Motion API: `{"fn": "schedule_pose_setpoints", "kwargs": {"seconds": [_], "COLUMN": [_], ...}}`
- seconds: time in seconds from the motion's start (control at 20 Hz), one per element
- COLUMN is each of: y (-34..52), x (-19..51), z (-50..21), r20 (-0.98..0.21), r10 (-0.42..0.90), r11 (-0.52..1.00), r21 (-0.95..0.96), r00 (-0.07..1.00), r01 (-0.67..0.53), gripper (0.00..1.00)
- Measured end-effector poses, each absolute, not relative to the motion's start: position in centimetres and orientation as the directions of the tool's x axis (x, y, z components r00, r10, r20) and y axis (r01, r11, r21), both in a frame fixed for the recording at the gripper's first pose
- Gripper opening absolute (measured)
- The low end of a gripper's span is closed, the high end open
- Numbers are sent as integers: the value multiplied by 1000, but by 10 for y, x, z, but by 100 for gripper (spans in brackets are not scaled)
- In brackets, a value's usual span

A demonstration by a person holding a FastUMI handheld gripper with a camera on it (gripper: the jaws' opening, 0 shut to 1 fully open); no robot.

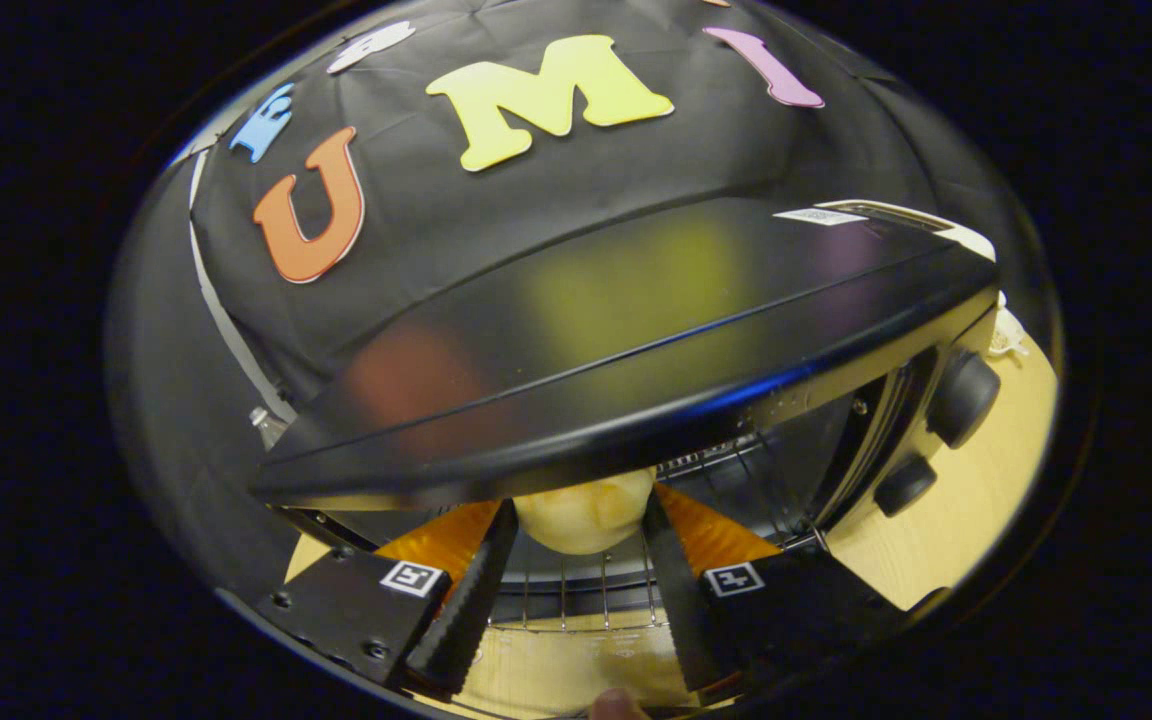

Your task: Open the toaster oven, put the food inside, and close the toaster oven door.

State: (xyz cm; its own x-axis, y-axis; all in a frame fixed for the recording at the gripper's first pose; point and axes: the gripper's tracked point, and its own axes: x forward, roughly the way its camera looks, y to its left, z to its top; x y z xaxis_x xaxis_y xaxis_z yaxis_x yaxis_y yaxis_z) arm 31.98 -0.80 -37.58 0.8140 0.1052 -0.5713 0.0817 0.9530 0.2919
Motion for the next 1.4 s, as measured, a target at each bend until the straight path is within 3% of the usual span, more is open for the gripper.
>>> {"fn": "schedule_pose_setpoints", "kwargs": {"seconds": [0.25, 0.9, 1.4], "y": [-13, 5, -14], "x": [305, 122, 84], "z": [-371, -298, -391], "r20": [-575, -465, -658], "r10": [85, 112, 103], "r11": [965, 994, 994], "r21": [251, 67, 92], "r00": [814, 878, 746], "r01": [77, -92, -55], "gripper": [97, 100, 100]}}
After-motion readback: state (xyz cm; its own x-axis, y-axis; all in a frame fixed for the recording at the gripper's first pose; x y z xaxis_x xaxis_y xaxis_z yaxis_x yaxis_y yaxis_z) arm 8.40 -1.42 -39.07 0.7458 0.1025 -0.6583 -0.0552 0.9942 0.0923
